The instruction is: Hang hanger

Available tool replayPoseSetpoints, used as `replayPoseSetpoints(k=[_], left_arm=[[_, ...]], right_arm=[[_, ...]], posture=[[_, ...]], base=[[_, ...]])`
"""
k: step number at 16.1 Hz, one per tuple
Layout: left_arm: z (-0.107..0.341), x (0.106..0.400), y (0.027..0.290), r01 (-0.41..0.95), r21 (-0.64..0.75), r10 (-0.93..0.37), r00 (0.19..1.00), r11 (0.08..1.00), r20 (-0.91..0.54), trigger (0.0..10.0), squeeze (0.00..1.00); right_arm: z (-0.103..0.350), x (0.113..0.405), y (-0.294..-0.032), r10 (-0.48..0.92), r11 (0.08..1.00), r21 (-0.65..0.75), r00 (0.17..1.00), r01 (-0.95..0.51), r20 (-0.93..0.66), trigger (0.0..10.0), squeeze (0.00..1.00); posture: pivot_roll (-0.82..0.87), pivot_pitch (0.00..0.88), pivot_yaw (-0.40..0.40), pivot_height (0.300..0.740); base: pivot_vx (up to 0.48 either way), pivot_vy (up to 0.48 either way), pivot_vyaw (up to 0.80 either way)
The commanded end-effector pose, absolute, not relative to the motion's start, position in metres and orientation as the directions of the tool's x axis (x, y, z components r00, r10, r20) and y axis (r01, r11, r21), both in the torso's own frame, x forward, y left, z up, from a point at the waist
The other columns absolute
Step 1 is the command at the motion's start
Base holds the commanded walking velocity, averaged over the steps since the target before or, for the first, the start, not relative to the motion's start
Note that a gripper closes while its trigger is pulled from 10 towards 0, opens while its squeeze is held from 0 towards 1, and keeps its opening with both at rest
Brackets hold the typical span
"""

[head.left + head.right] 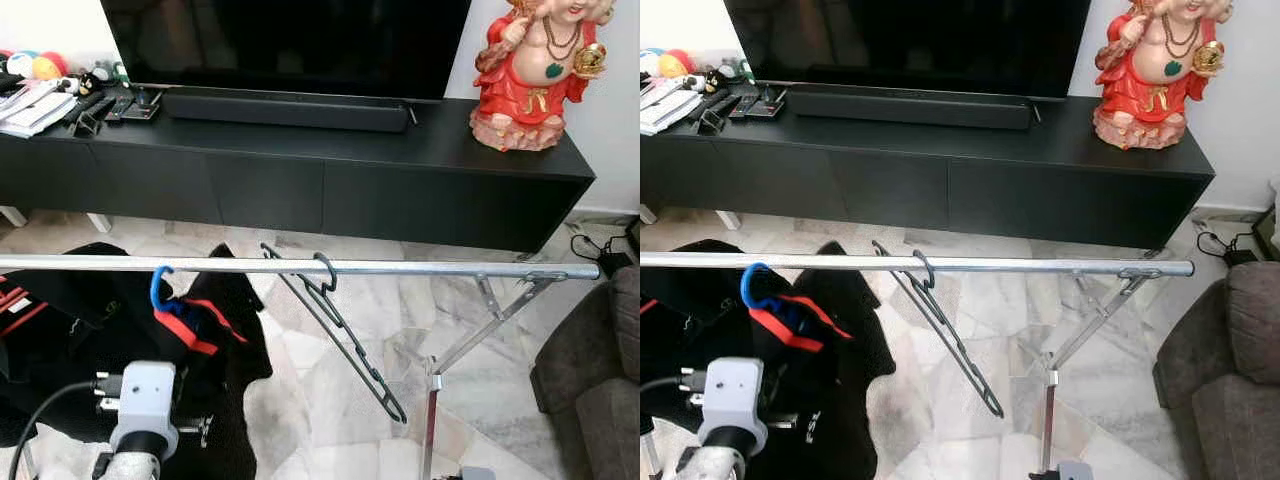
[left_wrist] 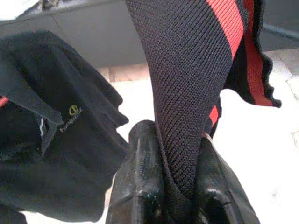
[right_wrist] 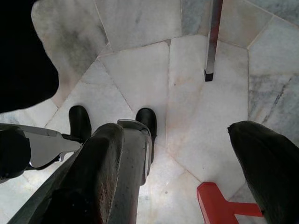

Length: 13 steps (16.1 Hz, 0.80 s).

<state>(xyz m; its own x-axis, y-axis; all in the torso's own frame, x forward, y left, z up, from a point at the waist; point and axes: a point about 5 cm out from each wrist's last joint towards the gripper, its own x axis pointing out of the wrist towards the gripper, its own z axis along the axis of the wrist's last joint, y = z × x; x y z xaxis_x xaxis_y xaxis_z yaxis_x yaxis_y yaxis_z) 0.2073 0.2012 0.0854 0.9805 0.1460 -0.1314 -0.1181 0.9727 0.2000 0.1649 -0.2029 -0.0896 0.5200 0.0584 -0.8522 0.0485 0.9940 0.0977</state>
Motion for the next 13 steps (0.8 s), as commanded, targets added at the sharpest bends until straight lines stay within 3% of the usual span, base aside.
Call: replayPoseSetpoints(k=[1, 4, 13], left_arm=[[0.0858, 0.2085, 0.2052, -0.155, 0.200, 0.180, 0.977, 0.967, -0.112, 10.0, 0.00], [0.0832, 0.2098, 0.2042, -0.157, 0.170, 0.178, 0.977, 0.973, -0.119, 10.0, 0.00], [0.0833, 0.2117, 0.1994, -0.125, 0.178, 0.146, 0.984, 0.976, -0.105, 10.0, 0.00]], right_arm=[[-0.0926, 0.1580, -0.2030, 0.056, 0.994, 0.094, 0.497, 0.053, -0.866, 10.0, 0.00], [-0.0927, 0.1575, -0.2037, 0.053, 0.995, 0.090, 0.495, 0.053, -0.867, 10.0, 0.00], [-0.0933, 0.1564, -0.2027, 0.052, 0.995, 0.089, 0.494, 0.053, -0.868, 10.0, 0.00]], posture=[[0.01, 0.145, -0.011, 0.740], [0.01, 0.143, -0.012, 0.740], [0.01, 0.126, -0.006, 0.740]], base=[[0.000, 0.000, 0.00], [0.000, 0.000, 0.00], [0.000, 0.462, 0.00]])
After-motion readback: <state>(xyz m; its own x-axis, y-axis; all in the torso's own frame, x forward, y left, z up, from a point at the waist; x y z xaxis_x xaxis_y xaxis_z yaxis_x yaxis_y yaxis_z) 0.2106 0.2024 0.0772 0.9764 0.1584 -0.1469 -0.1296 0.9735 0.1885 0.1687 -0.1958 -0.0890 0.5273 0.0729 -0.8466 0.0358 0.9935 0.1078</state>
